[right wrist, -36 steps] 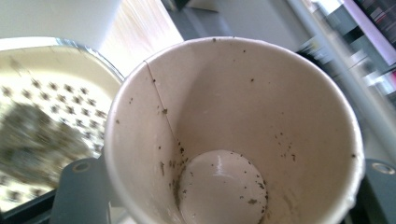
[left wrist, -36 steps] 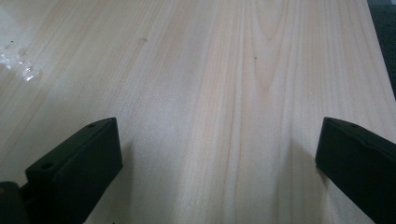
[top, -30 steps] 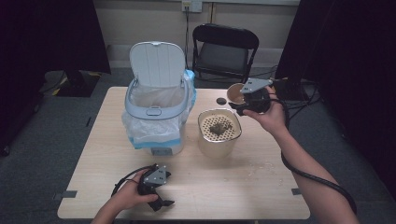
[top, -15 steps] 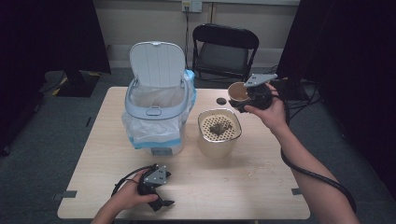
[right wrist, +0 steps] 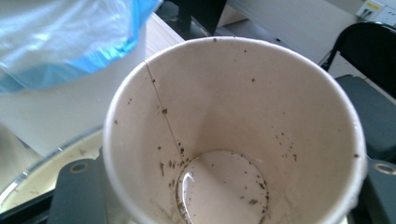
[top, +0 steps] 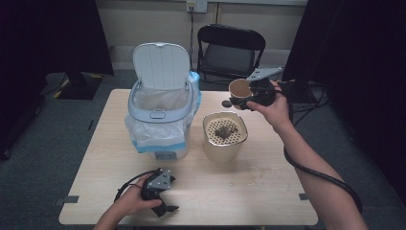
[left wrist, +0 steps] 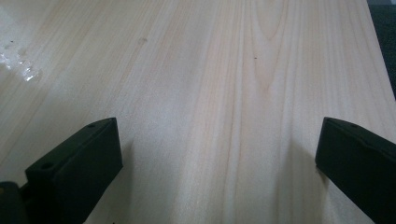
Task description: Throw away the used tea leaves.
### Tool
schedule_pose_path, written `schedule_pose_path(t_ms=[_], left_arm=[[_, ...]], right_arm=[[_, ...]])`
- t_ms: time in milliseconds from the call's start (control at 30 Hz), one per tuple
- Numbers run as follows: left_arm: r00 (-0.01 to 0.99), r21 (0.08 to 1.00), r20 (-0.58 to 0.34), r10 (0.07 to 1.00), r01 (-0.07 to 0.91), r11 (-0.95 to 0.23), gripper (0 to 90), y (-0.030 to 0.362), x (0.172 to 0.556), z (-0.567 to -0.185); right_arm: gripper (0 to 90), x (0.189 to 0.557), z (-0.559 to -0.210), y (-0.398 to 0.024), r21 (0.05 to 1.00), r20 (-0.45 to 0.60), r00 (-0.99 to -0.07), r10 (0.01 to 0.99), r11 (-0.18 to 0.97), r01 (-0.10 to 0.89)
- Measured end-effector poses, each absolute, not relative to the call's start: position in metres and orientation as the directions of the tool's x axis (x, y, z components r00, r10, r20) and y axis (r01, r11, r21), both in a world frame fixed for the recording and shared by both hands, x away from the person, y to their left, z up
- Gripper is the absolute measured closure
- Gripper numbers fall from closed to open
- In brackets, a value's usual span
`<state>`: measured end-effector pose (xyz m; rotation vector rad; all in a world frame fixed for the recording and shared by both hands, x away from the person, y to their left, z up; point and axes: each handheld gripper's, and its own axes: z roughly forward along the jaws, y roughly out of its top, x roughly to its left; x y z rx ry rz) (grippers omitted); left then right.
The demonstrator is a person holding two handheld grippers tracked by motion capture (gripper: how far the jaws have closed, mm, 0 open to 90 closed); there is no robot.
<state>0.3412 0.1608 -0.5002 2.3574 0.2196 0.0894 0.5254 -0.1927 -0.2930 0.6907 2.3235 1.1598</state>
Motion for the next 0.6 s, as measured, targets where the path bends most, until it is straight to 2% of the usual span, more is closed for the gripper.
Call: schedule_pose_path(t_ms=[600], left_arm=[[0.983, 0.701, -0.001, 0.185, 0.132, -0.7, 0.0, 0.161, 0.341, -0.5]], right_arm=[[27.0, 0.528, -0.27, -0.174, 0.824, -0.13, -0.801, 0.584, 0.512, 0.24]])
